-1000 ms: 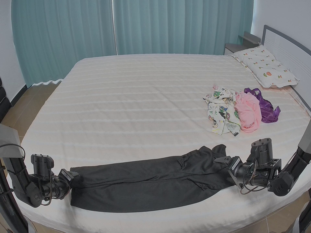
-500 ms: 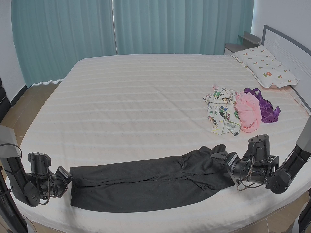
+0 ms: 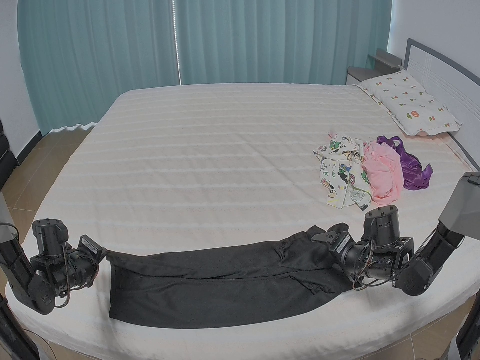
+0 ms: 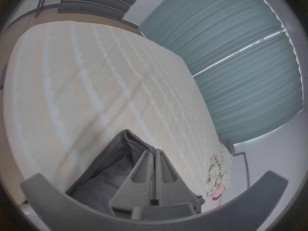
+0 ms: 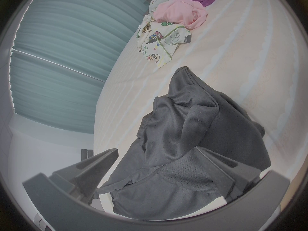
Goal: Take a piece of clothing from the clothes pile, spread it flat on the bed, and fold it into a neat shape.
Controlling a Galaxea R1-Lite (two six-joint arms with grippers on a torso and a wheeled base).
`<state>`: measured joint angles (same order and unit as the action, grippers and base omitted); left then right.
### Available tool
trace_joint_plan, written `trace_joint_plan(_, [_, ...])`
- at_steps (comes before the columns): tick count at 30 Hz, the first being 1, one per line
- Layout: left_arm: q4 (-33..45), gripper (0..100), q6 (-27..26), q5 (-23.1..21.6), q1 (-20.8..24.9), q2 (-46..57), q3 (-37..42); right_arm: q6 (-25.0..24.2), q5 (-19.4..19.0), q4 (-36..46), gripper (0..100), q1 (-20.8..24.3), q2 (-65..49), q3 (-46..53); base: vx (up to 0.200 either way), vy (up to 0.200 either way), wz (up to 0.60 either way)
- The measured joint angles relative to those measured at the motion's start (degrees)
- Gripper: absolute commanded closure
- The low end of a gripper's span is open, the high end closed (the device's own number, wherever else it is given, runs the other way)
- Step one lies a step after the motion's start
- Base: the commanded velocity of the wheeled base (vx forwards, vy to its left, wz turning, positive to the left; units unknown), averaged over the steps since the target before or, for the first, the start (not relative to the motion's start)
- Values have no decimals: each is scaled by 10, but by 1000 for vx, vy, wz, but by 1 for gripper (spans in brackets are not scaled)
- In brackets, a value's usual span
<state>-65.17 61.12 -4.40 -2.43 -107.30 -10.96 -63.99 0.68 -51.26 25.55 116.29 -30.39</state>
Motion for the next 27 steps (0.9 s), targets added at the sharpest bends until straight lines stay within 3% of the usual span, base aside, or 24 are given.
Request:
trace_joint_plan(20, [0,100,34,-3,0,55,-10,0,30,-2,0,2,47,-6,0,0,0])
trace_joint_plan(21, [0,100,34,-3,0,55,-10,0,32,-1,100,1,49,-11,0,0,0])
trace_joint_plan(27, [0,100,34,-4,0,56,-10,5,48,0,100,-4,56,-31,0,0,0])
